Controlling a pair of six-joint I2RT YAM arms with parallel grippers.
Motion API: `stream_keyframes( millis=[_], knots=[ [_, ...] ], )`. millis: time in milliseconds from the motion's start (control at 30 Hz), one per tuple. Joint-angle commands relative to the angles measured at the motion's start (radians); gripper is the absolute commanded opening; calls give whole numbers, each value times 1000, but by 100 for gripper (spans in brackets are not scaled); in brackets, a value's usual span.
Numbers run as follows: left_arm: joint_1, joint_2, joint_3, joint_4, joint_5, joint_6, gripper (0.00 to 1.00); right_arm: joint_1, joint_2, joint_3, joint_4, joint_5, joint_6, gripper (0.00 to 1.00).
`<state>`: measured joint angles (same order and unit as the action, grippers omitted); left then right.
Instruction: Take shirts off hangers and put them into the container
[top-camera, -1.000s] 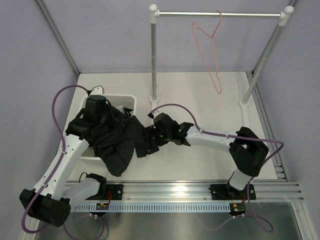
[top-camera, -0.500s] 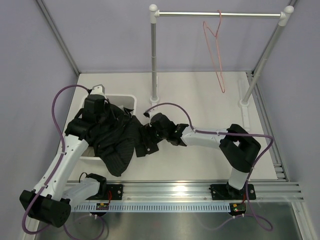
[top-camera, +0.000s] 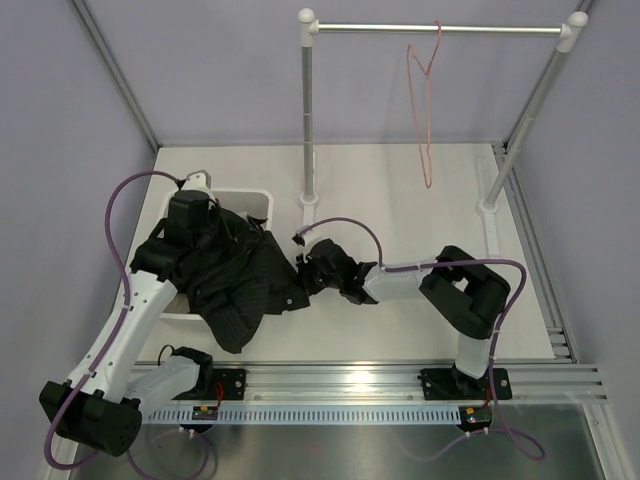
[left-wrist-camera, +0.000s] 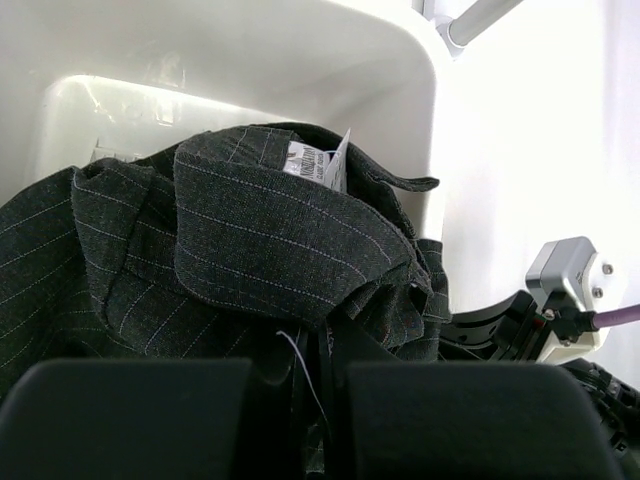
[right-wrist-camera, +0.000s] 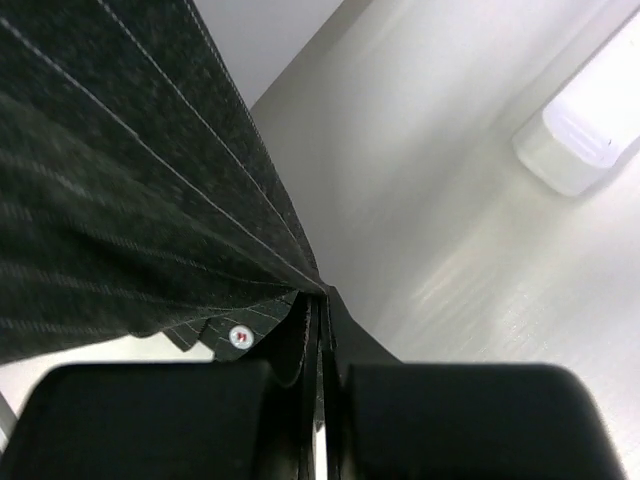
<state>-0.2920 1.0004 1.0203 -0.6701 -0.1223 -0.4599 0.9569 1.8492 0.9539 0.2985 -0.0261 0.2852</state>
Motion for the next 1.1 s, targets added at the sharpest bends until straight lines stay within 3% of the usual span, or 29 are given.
stream_keyframes(
  millis=[0, 133, 233, 267, 500, 533, 733, 1067],
  knots=[
    [7, -26, -11, 55, 26, 15, 4, -3, -44, -47, 157, 21, 29, 0],
    [10, -25, -9, 33, -20, 1, 4, 14, -143, -87, 116, 106, 58, 0],
    [17, -43, -23, 41, -39, -26, 32, 32, -220, -75, 32, 139, 62, 0],
    [19, -52, -32, 46, -34, -32, 47, 37, -244, -66, 4, 152, 60, 0],
    [21, -106, -29, 58, 6, -22, 84, 55, -398, 143, -289, 90, 48, 0],
    [22, -118, -25, 60, 13, -16, 85, 57, -397, 220, -380, 72, 43, 0],
    [22, -276, 46, 38, 7, -8, 81, 75, -312, 509, -550, -70, 2, 0],
    [21, -581, 95, 23, -82, -8, 66, 75, -10, 937, -631, -354, 8, 0]
  ],
)
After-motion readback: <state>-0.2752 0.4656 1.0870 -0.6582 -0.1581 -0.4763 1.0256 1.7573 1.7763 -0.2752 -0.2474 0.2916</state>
